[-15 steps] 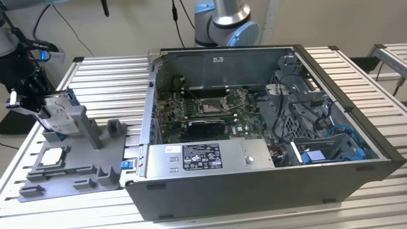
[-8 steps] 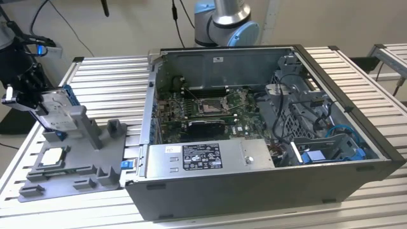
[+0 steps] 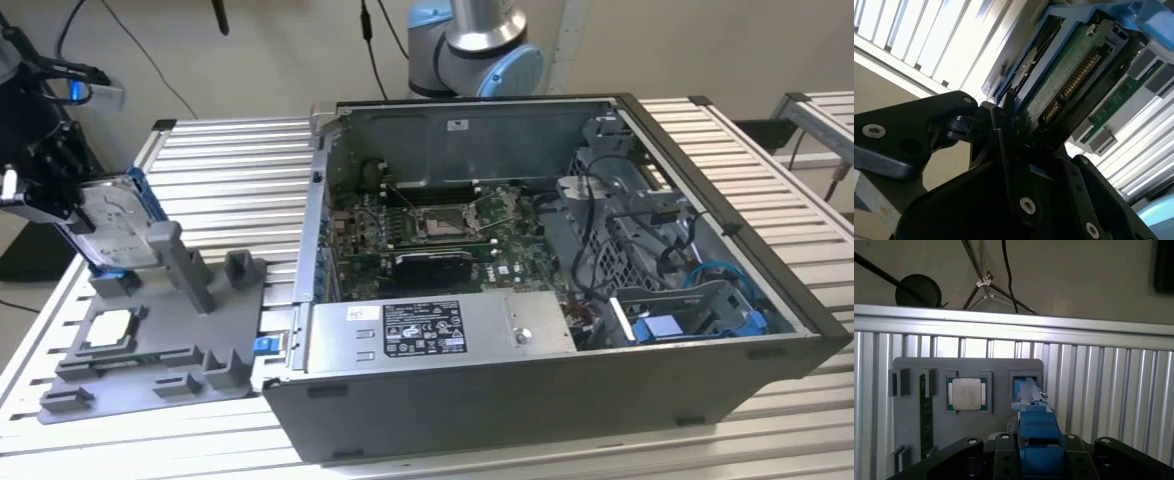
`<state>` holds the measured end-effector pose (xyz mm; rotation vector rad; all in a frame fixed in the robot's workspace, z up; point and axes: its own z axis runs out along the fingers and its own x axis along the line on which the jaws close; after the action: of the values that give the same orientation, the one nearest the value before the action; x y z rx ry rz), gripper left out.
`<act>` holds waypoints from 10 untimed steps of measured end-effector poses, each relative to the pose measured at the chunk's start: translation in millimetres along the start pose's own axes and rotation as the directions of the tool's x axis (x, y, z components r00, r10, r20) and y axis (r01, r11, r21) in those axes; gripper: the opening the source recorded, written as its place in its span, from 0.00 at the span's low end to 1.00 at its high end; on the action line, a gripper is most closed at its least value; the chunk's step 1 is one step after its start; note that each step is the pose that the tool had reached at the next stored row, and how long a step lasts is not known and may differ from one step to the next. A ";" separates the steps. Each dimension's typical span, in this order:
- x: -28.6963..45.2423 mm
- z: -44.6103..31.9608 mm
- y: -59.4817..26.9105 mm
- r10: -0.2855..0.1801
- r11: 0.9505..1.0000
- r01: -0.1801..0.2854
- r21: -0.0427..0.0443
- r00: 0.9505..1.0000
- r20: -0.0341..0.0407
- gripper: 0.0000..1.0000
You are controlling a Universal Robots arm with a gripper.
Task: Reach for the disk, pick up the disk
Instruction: 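Pick up the disk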
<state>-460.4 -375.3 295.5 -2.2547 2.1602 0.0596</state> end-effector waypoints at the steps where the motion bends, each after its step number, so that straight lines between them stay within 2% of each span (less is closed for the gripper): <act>1: -0.1 -1.3 0.0 0.000 1.000 0.000 0.000 1.000 0.000 0.00; 10: -0.6 -14.7 0.2 0.000 1.000 0.000 0.000 1.000 0.000 0.00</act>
<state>-460.4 -375.3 310.2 -2.2547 2.1602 0.0596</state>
